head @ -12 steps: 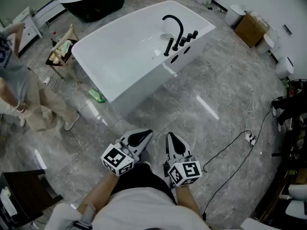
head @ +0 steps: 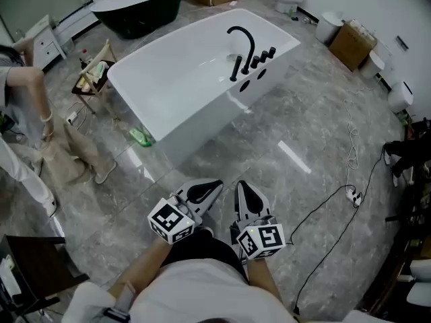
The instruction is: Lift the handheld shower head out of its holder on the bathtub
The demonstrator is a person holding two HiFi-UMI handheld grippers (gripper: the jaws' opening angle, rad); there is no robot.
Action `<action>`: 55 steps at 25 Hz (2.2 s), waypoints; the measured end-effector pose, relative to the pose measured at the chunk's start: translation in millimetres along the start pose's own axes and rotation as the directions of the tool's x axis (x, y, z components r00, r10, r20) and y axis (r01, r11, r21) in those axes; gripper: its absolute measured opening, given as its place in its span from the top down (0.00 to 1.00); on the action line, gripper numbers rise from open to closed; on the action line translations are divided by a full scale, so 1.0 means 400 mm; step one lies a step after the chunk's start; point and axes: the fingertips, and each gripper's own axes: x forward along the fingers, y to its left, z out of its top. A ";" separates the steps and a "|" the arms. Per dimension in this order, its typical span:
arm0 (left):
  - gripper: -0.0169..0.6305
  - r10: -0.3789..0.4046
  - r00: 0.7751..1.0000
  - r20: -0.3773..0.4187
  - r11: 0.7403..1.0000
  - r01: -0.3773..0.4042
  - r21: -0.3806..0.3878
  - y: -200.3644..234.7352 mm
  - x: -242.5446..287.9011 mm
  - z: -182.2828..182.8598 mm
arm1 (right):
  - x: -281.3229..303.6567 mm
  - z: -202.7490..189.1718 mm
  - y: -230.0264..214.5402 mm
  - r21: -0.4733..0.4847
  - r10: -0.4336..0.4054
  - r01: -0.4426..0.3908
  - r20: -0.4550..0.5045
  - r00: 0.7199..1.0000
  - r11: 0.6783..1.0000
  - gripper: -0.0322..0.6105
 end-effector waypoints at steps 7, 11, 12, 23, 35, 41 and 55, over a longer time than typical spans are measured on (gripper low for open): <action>0.96 -0.007 1.000 0.007 1.000 0.007 -0.008 0.000 0.012 0.008 | -0.009 0.050 0.002 0.017 0.021 -0.022 0.096 0.995 1.000 0.92; 0.96 -0.019 1.000 0.008 1.000 0.019 -0.011 0.002 0.033 0.012 | -0.007 0.051 -0.016 0.026 -0.009 0.006 0.101 0.995 1.000 0.92; 0.96 -0.022 1.000 0.008 1.000 0.022 -0.010 0.003 0.039 0.013 | -0.006 0.054 -0.020 0.023 -0.014 0.011 0.105 0.994 1.000 0.92; 0.96 -0.057 0.998 0.034 0.998 0.058 -0.030 0.104 0.135 0.041 | 0.091 0.087 -0.080 -0.018 -0.058 0.061 0.131 0.990 0.998 0.92; 0.96 -0.106 0.994 0.037 0.993 0.108 -0.043 0.285 0.264 0.104 | 0.296 0.163 -0.158 -0.052 -0.101 0.111 0.161 0.982 0.992 0.92; 0.96 -0.123 0.992 0.029 0.992 0.124 -0.031 0.376 0.321 0.128 | 0.403 0.180 -0.195 -0.049 -0.109 0.118 0.154 0.982 0.992 0.92; 0.96 -0.122 0.992 0.036 0.992 0.123 -0.032 0.601 0.419 0.183 | 0.641 0.217 -0.258 -0.052 -0.100 0.109 0.147 0.984 0.993 0.92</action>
